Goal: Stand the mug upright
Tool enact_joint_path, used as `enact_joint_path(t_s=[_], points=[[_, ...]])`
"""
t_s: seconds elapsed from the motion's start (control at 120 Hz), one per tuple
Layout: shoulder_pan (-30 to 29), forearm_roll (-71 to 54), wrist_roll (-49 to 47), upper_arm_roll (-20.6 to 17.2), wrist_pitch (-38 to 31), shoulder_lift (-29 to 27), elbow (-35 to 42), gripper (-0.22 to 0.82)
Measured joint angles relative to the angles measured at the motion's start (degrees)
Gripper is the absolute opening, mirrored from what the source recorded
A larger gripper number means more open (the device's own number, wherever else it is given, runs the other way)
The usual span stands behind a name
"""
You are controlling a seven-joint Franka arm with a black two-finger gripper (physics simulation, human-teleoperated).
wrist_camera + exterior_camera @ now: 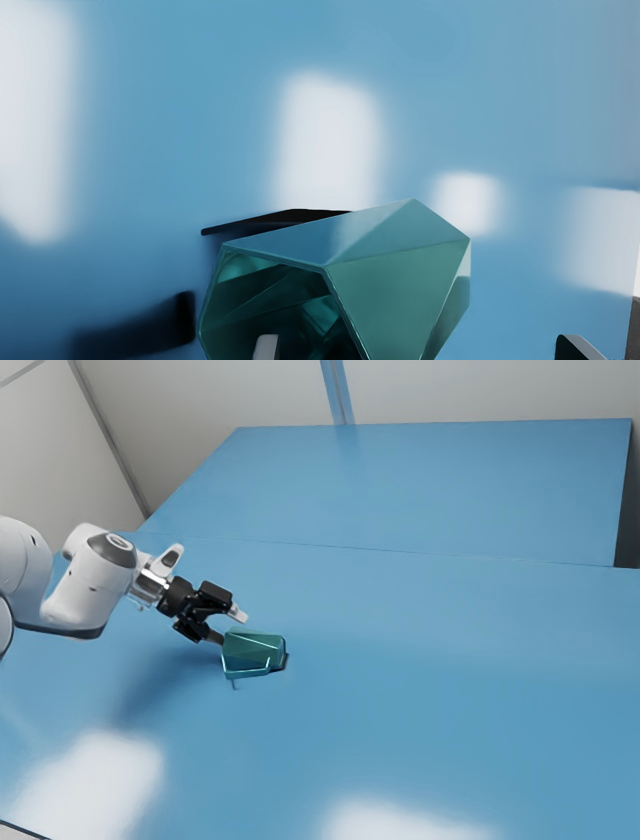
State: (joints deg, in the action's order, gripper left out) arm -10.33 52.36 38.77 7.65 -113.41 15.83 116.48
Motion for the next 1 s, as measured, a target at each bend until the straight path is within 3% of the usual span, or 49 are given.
enact_joint_path(t_s=[0.258, 0.442, 0.6, 0.75, 1.0], points=[[-0.4, 4.2, 4.3, 0.0, 3.7, 0.6, 1.3, 0.59], [-0.5, 5.2, 6.4, 0.0, 4.9, 0.6, 1.6, 0.14], [-0.6, 5.7, 7.7, 0.1, 5.7, 0.2, 1.3, -0.06], [-0.7, 6.1, 8.8, 0.1, 6.4, -0.4, 1.3, -0.13], [-0.7, 7.1, 9.9, 0.1, 8.6, -3.7, 1.5, -0.14]])
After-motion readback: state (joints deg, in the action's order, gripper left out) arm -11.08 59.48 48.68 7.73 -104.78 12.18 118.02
